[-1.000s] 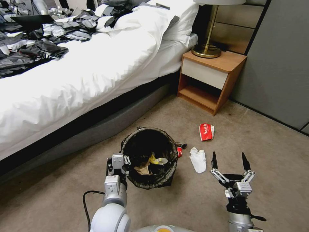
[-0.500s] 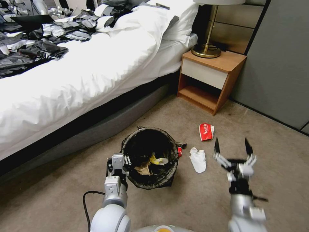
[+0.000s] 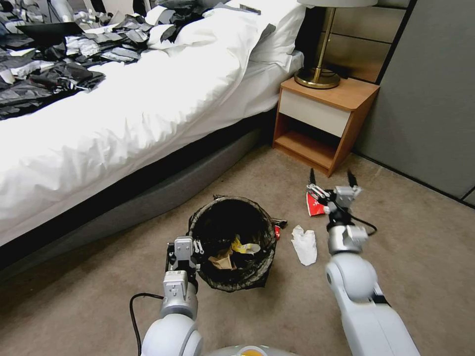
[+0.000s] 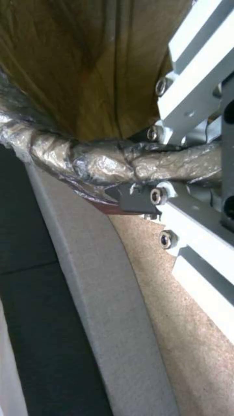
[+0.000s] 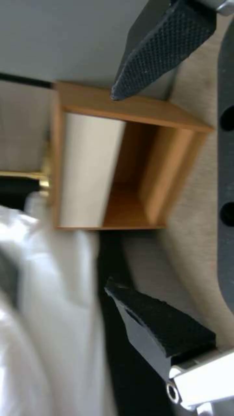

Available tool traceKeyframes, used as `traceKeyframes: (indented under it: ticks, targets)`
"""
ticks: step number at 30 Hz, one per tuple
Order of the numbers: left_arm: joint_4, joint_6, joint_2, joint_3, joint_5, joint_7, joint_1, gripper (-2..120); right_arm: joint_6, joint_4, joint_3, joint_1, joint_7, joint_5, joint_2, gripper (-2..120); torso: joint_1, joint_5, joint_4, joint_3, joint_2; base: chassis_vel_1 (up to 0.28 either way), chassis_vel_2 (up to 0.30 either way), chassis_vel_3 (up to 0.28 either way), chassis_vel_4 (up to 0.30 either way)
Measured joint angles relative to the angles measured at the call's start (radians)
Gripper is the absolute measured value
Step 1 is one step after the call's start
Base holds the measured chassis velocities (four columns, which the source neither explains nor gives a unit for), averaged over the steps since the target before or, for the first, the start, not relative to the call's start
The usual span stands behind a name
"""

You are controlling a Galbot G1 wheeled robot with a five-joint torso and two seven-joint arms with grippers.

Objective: Pick up the trash bin, then pick up the garbage from the floor and place it into the trash bin.

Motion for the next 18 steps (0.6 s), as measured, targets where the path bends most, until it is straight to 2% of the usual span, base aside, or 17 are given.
traceKeyframes:
  ticks: [1, 5, 7, 9, 10, 13, 14, 18]
  targets:
    - [0.000, 0.000, 0.000, 0.000, 0.000, 0.000, 0.000, 0, 0.000, 0.000, 0.000, 0.000, 0.000, 0.000, 0.000, 100, 0.000, 0.0000, 0.0000, 0.000, 0.000, 0.000, 0.000, 0.000, 0.000]
    - [0.003, 0.001, -0.001, 0.002, 0.000, 0.000, -0.001, 0, -0.049, -0.155, -0.030, 0.073, 0.000, 0.017, -0.002, 100, 0.000, 0.0002, 0.0000, 0.000, 0.000, 0.000, 0.000, 0.000, 0.000]
    - [0.003, 0.001, -0.002, 0.002, 0.000, 0.000, -0.001, 0, -0.053, -0.185, -0.034, 0.084, 0.000, 0.017, -0.001, 100, 0.000, 0.0002, 0.0000, 0.000, 0.000, 0.000, 0.000, 0.000, 0.000]
    - [0.005, 0.001, -0.003, 0.002, 0.001, 0.000, 0.000, 0, -0.065, -0.287, -0.042, 0.115, -0.005, 0.008, 0.009, 100, 0.000, 0.0003, 0.0000, 0.000, 0.000, 0.000, 0.000, 0.000, 0.000]
    - [0.005, 0.001, -0.003, 0.002, 0.001, 0.000, 0.000, 0, -0.065, -0.287, -0.042, 0.115, -0.005, 0.008, 0.009, 100, 0.000, 0.0003, 0.0000, 0.000, 0.000, 0.000, 0.000, 0.000, 0.000]
    - [0.007, 0.001, -0.003, 0.003, 0.003, 0.000, 0.001, 0, -0.063, -0.443, -0.042, 0.152, -0.039, -0.036, 0.025, 100, 0.000, 0.0003, 0.0000, 0.000, 0.000, 0.000, 0.000, 0.000, 0.000]
    - [0.007, 0.001, -0.003, 0.003, 0.003, 0.000, 0.001, 0, -0.063, -0.443, -0.042, 0.152, -0.039, -0.036, 0.025, 100, 0.000, 0.0003, 0.0000, 0.000, 0.000, 0.000, 0.000, 0.000, 0.000]
    - [0.012, 0.001, -0.006, 0.004, 0.006, 0.000, 0.003, 0, -0.061, -0.572, -0.028, 0.163, -0.071, -0.070, 0.039, 100, 0.000, 0.0002, 0.0000, 0.000, 0.000, 0.000, 0.000, 0.000, 0.000]
